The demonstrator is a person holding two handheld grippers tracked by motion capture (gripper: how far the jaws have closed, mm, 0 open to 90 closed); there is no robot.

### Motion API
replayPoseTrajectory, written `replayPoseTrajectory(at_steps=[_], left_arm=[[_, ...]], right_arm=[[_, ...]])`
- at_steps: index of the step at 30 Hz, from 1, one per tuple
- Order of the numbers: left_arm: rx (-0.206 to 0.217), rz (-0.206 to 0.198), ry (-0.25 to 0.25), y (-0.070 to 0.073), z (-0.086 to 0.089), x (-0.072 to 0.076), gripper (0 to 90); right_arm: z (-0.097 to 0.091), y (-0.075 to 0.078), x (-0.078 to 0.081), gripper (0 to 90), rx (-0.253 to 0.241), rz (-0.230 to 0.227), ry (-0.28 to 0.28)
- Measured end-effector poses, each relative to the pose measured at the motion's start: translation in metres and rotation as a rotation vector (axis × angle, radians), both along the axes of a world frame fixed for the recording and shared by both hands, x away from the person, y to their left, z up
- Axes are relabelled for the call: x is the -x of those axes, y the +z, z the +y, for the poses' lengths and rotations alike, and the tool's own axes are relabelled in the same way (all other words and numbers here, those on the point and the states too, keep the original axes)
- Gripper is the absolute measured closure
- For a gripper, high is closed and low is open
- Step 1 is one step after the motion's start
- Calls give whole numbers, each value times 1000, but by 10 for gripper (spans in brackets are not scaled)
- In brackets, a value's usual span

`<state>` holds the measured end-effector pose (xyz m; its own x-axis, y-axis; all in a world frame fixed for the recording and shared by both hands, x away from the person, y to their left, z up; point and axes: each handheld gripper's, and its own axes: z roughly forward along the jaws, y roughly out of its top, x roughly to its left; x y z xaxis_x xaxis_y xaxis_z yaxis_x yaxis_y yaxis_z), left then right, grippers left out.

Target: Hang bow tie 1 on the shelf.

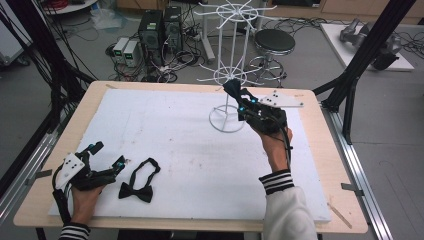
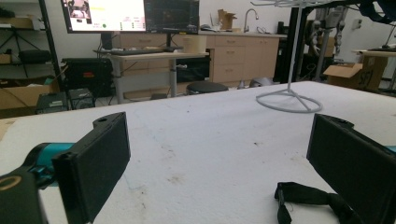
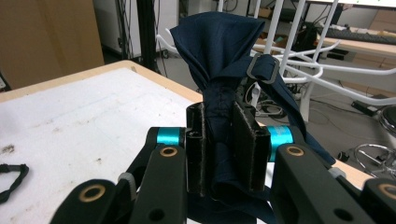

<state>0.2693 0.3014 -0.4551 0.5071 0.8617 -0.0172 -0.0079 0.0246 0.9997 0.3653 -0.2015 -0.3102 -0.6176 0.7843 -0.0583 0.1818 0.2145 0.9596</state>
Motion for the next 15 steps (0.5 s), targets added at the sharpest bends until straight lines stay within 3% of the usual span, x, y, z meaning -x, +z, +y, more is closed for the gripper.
replayPoseTrajectory(at_steps=[15], left_arm=[[1, 1, 0, 0, 0, 0, 65]], right_arm=[[3, -7, -14, 755, 6, 31, -14]])
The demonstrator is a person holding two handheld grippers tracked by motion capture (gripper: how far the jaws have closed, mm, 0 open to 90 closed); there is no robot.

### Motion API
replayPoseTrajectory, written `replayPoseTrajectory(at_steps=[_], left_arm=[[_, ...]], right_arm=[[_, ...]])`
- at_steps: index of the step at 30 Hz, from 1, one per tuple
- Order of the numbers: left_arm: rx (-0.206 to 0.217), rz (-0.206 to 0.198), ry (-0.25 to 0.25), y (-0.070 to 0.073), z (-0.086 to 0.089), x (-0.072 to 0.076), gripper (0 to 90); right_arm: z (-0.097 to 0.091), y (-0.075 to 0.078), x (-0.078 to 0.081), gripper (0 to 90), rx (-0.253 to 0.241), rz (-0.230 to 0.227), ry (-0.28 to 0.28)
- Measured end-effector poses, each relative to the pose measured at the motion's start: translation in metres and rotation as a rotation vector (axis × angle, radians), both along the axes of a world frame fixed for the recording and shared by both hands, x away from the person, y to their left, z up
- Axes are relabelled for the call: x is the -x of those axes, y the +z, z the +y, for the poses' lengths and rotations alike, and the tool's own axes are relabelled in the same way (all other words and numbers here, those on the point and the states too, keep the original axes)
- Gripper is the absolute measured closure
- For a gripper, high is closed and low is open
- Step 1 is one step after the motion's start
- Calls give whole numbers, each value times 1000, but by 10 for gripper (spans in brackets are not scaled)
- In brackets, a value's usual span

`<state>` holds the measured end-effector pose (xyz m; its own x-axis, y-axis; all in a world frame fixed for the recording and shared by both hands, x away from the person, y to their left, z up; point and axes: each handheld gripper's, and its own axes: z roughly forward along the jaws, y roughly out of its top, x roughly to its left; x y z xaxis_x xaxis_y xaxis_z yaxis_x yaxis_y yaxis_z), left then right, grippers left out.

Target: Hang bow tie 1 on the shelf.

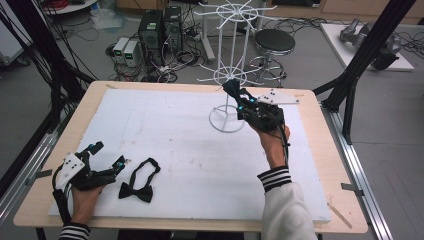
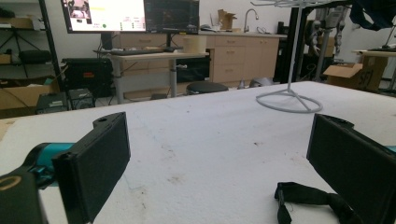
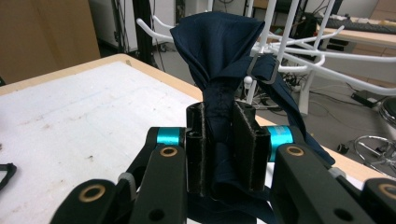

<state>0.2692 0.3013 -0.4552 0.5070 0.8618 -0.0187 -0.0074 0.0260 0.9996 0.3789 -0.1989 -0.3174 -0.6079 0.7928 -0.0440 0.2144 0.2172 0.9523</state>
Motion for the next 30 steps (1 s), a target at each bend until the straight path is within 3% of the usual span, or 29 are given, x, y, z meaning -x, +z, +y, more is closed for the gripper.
replayPoseTrajectory(at_steps=[20, 22, 27, 29, 30], left_arm=[[2, -2, -1, 0, 0, 0, 65], [-1, -2, -1, 0, 0, 0, 65], [0, 0, 0, 0, 1, 0, 65], [5, 0, 0, 0, 1, 0, 65], [8, 1, 0, 0, 1, 0, 65]], right_arm=[[-1, -13, -18, 712, -11, 40, 14], [0, -15, -19, 606, -12, 44, 35], [5, -20, -20, 214, 13, 100, 79], [7, -21, -19, 119, 12, 108, 83], [8, -21, -19, 116, 8, 108, 93]])
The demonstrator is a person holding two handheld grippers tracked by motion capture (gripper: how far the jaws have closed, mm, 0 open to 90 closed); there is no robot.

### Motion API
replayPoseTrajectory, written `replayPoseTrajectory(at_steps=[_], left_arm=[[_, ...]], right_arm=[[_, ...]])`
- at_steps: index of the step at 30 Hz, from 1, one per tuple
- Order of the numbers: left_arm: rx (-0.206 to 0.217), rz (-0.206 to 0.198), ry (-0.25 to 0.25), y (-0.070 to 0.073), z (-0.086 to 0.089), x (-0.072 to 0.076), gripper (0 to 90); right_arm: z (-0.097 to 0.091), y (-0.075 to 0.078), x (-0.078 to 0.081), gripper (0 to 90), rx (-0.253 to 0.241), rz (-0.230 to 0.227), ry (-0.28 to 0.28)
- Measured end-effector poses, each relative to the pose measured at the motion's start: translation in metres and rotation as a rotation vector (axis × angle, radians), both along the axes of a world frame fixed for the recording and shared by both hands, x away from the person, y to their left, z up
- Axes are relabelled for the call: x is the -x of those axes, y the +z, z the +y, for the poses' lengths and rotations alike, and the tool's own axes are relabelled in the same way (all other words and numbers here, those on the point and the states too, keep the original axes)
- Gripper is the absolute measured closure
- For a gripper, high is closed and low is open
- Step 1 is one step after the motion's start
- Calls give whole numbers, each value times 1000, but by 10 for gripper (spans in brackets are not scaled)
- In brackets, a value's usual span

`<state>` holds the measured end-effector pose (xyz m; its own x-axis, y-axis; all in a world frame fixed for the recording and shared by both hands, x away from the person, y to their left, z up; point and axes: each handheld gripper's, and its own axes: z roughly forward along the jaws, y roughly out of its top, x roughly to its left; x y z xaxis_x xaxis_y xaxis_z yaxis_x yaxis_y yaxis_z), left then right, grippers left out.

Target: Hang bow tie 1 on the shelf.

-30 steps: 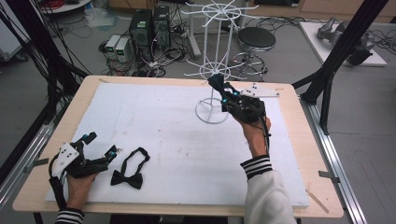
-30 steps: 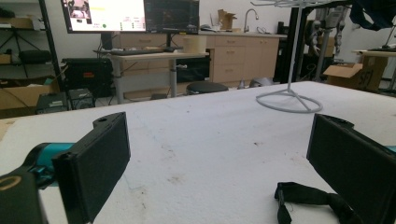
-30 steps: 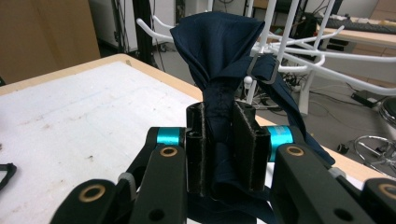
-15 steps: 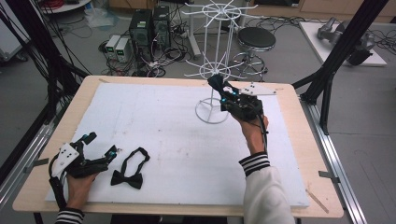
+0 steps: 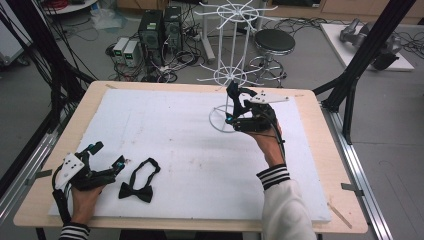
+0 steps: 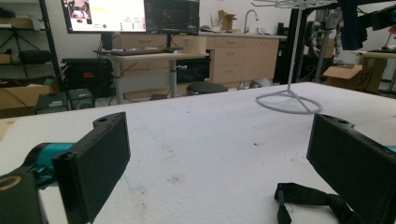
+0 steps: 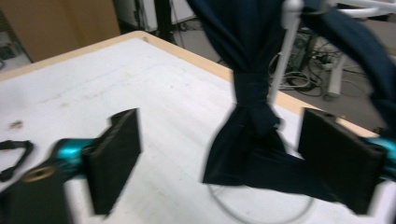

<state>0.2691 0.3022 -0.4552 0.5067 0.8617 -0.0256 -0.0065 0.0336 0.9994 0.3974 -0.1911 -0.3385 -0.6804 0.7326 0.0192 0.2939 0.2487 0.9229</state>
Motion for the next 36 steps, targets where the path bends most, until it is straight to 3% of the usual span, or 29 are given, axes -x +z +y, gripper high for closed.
replayPoseTrajectory(at_steps=[5, 12, 18, 26, 33, 36], left_arm=[[0, 4, 0, 0, 0, 0, 65], [-6, -1, 1, 0, 0, 0, 65], [0, 1, 3, 0, 0, 0, 65], [0, 1, 4, 0, 0, 0, 65], [-1, -2, 6, 0, 0, 0, 65], [6, 0, 7, 0, 0, 0, 65]], right_arm=[[1, 7, 10, 111, -1, -20, 38], [-16, 6, 37, 112, -58, -62, 41], [-43, 0, 66, 112, -126, -120, 19], [-73, -16, 100, 112, -155, -203, -50], [-87, -34, 113, 112, -193, -257, -84], [-90, -37, 114, 112, -182, -268, -98]])
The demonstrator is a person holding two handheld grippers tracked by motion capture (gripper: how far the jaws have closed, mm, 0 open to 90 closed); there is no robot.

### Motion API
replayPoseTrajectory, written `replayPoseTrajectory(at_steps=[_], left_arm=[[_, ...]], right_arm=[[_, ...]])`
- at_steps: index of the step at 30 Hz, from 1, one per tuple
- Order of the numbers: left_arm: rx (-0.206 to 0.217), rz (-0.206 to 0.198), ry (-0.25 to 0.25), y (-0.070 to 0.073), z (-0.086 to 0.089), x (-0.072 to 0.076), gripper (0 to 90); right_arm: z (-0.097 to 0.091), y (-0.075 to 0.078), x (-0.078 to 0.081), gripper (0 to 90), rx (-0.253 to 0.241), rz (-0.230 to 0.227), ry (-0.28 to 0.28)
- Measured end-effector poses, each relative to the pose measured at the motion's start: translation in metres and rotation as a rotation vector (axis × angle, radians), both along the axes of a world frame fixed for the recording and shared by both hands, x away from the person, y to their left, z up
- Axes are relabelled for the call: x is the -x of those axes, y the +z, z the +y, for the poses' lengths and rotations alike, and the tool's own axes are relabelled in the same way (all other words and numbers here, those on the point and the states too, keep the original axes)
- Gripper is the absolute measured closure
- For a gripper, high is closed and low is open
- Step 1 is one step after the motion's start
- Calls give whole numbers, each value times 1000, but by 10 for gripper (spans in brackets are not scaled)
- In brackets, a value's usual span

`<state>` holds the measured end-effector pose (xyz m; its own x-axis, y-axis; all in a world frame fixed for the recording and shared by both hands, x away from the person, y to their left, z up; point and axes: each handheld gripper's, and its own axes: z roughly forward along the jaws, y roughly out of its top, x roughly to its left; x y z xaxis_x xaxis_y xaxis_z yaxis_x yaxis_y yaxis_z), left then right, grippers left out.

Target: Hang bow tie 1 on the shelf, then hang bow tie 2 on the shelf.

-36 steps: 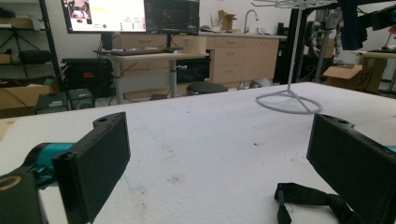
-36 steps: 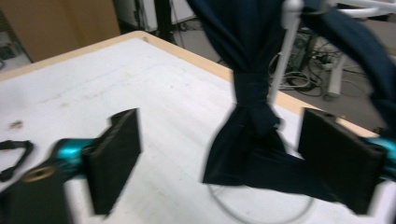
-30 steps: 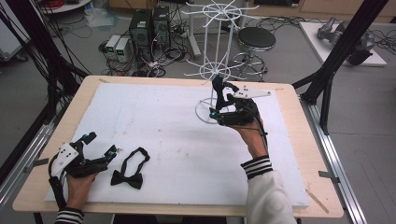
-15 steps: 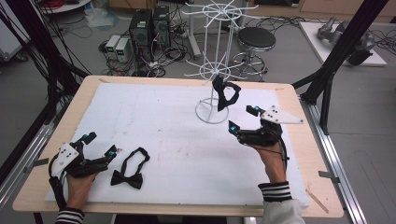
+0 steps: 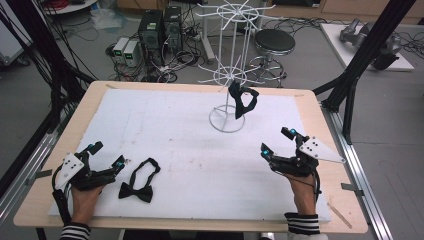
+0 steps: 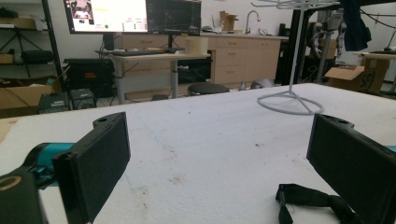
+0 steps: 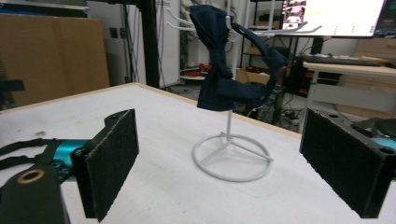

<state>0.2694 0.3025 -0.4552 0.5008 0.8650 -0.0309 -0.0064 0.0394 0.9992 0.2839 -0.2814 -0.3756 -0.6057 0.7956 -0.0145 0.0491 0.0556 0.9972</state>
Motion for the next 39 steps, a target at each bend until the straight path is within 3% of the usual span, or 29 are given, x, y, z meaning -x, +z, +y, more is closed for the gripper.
replayPoseTrajectory(at_steps=[6, 9, 11, 15, 25, 29, 34, 39], left_arm=[[7, 3, -3, 0, 1, 0, 65], [5, 4, -5, 0, 1, 0, 65], [6, 3, -5, 0, 1, 0, 65], [12, 10, -4, 0, 1, -1, 65], [11, 20, -9, 2, 1, -1, 65], [21, 5, -36, 11, 3, 0, 65], [-23, 1, -84, 24, 5, 2, 65], [-165, 72, -193, 36, 2, 1, 65]], right_arm=[[-7, -16, 7, 112, -49, -18, -42], [-8, -25, 9, 112, -39, 47, -72], [-8, -25, 9, 112, -32, 54, -79], [-5, -23, 12, 113, -29, 11, -66], [-14, -23, 18, 112, -59, 1, -74], [-17, -25, 18, 112, -57, 7, -80], [-19, -26, 19, 112, -56, 20, -80], [-21, -28, 19, 112, -46, 19, -84]])
